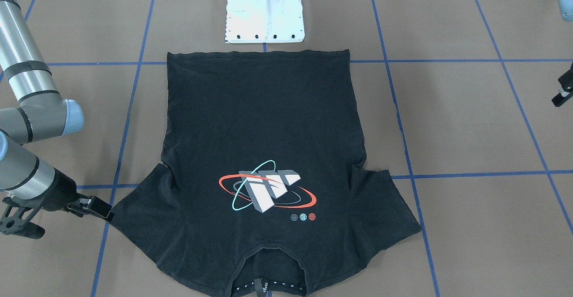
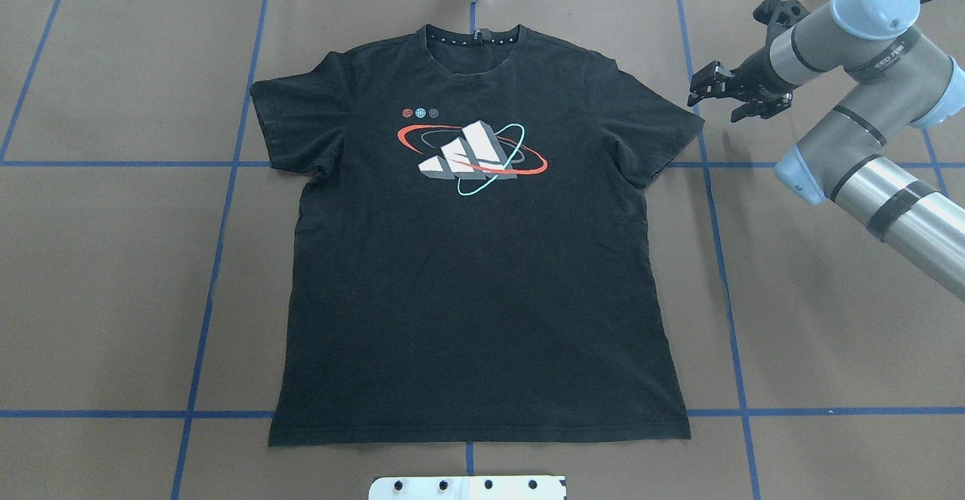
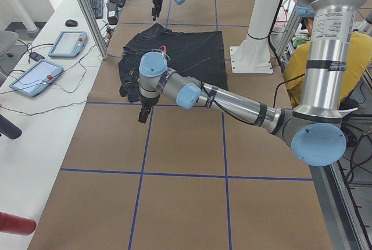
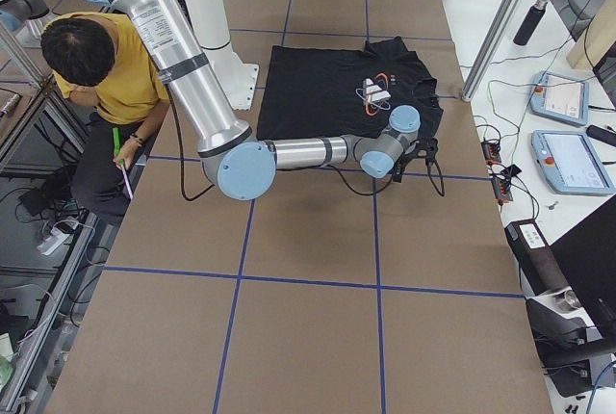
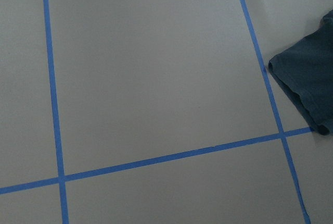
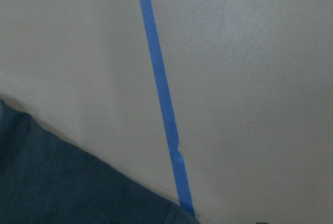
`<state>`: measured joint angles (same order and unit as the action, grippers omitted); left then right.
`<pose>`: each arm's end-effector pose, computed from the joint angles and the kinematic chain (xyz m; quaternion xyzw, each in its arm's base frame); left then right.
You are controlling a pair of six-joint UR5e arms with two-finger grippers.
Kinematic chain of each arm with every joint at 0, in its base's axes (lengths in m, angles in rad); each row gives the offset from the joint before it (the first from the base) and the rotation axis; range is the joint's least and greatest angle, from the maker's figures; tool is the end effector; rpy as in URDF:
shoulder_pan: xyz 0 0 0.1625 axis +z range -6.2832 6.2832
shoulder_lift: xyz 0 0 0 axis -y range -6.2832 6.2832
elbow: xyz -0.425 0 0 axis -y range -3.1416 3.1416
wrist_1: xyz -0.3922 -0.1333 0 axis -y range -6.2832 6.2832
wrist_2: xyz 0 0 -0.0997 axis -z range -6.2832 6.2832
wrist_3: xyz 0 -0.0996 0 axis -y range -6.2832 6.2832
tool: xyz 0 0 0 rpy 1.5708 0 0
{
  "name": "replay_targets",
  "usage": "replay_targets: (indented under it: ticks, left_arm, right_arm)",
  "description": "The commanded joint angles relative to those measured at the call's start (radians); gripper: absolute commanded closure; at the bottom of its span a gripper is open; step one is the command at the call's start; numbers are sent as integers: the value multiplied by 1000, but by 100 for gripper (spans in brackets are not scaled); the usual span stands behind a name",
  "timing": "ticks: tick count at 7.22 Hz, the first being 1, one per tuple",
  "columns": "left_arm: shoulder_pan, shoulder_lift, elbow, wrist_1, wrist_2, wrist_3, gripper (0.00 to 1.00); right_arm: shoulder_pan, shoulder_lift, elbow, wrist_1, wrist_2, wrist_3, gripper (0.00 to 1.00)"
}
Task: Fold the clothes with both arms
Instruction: 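Move the right gripper over the shirt's shoulder near the collar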
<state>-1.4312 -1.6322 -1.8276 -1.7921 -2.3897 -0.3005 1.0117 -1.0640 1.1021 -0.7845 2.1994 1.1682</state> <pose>0.0123 -0.5225 0.4711 0.1548 0.4278 0.0347 0.8898 -0.3212 -0.6543 0.5006 0.0322 -0.4737 0.1431 0.8684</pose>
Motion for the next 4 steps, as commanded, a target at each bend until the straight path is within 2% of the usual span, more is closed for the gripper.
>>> replay_targets:
  ticks: [1, 3, 4]
  left_arm:
    - [-1, 0, -2, -1, -2, 0, 0]
    - [-1, 2, 2, -1, 0, 0, 0]
    - [0, 2, 4, -1, -2, 0, 0]
  right_arm:
    - [-12, 13, -27, 1, -1, -2, 15]
    - [-15, 22, -47, 1, -3, -2, 21]
    - [-15, 24, -47, 1, -6, 2, 32]
